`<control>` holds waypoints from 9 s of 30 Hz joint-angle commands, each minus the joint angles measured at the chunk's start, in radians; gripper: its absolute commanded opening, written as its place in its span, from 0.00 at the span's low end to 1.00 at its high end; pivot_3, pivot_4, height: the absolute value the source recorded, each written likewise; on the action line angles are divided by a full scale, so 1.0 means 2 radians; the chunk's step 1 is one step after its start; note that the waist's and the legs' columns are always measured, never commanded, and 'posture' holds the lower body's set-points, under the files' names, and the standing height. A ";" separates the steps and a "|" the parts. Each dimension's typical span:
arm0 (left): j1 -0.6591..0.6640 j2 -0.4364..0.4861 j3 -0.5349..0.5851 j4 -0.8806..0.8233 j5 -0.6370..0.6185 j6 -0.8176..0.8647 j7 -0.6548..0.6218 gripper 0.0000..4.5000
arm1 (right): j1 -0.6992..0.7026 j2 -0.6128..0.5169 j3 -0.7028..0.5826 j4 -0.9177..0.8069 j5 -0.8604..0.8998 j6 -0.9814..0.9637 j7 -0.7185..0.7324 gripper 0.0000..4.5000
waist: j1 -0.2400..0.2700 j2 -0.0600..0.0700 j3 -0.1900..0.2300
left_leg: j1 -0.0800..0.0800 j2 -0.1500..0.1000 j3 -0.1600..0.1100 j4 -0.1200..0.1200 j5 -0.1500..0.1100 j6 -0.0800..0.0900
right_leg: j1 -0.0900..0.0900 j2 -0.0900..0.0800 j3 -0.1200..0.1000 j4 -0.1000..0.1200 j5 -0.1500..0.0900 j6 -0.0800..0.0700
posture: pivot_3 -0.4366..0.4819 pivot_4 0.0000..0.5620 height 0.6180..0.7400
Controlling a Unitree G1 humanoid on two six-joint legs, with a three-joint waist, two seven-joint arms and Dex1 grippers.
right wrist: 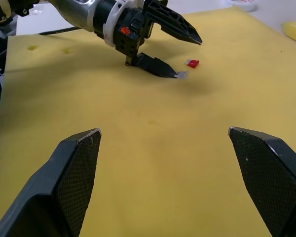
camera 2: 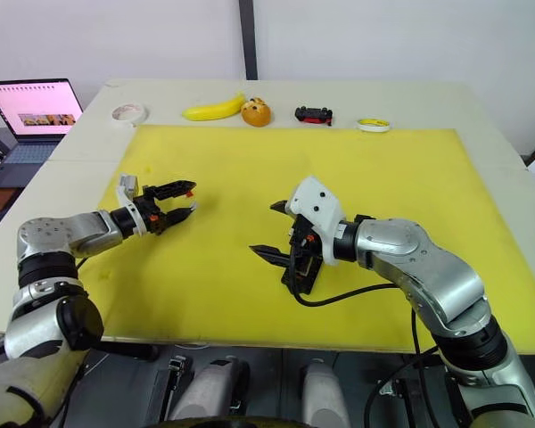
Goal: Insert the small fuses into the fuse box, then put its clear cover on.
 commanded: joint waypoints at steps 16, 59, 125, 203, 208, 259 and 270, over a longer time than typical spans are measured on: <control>0.006 -0.089 0.052 -0.101 -0.015 0.061 0.123 1.00 | 0.007 -0.005 -0.022 -0.020 0.000 0.004 -0.002 0.99 | 0.004 0.000 0.000 | 0.000 0.000 0.000 0.000 0.000 -0.001 | 0.001 0.000 0.000 -0.001 0.000 0.000 | 0.48 0.27 1.00; 0.021 -0.085 0.071 -0.085 0.005 0.016 0.144 0.62 | 0.011 -0.022 -0.038 -0.021 0.001 0.009 0.003 1.00 | -0.010 0.000 0.000 | 0.000 0.000 0.000 0.000 0.000 0.000 | 0.002 0.000 -0.001 -0.004 0.000 0.000 | 0.48 0.27 1.00; 0.047 0.029 -0.147 -0.347 -0.296 0.057 -0.103 0.04 | -0.012 0.093 -0.129 0.008 0.553 -0.004 -0.384 1.00 | -0.024 -0.002 0.002 | -0.006 0.002 -0.001 -0.001 0.001 -0.001 | -0.005 0.001 0.000 -0.003 0.000 0.000 | 0.48 0.27 1.00; 0.042 0.022 -0.235 -0.355 -0.412 -0.036 -0.004 0.00 | 0.004 0.039 -0.116 0.041 0.676 -0.065 -0.397 0.08 | -0.024 -0.002 0.002 | -0.006 0.002 0.000 -0.001 0.000 0.000 | -0.004 0.003 0.000 -0.003 0.000 0.000 | 0.48 0.27 1.00; 0.041 0.021 -0.237 -0.352 -0.413 -0.037 -0.005 0.00 | 0.003 0.032 -0.113 0.040 0.681 -0.062 -0.394 0.08 | -0.024 -0.002 0.002 | -0.006 0.002 0.000 -0.001 0.000 0.000 | -0.004 0.003 0.000 -0.003 0.000 0.000 | 0.48 0.27 1.00; 0.061 0.221 -0.426 -0.469 0.003 -0.261 -0.424 0.99 | 0.041 -0.146 -0.142 -0.032 0.467 0.011 -0.194 0.00 | -0.022 -0.001 0.002 | -0.006 0.003 0.000 -0.001 0.000 0.001 | -0.003 0.004 0.000 -0.004 0.000 0.000 | 0.48 0.27 1.00; 0.032 0.108 -0.513 -0.332 0.245 -0.546 -0.518 0.99 | 0.102 -0.171 -0.054 -0.012 0.117 -0.103 -0.033 0.00 | -0.022 -0.001 0.003 | -0.007 0.003 0.000 0.001 0.000 0.001 | -0.004 0.003 0.000 -0.005 0.000 0.000 | 0.48 0.27 1.00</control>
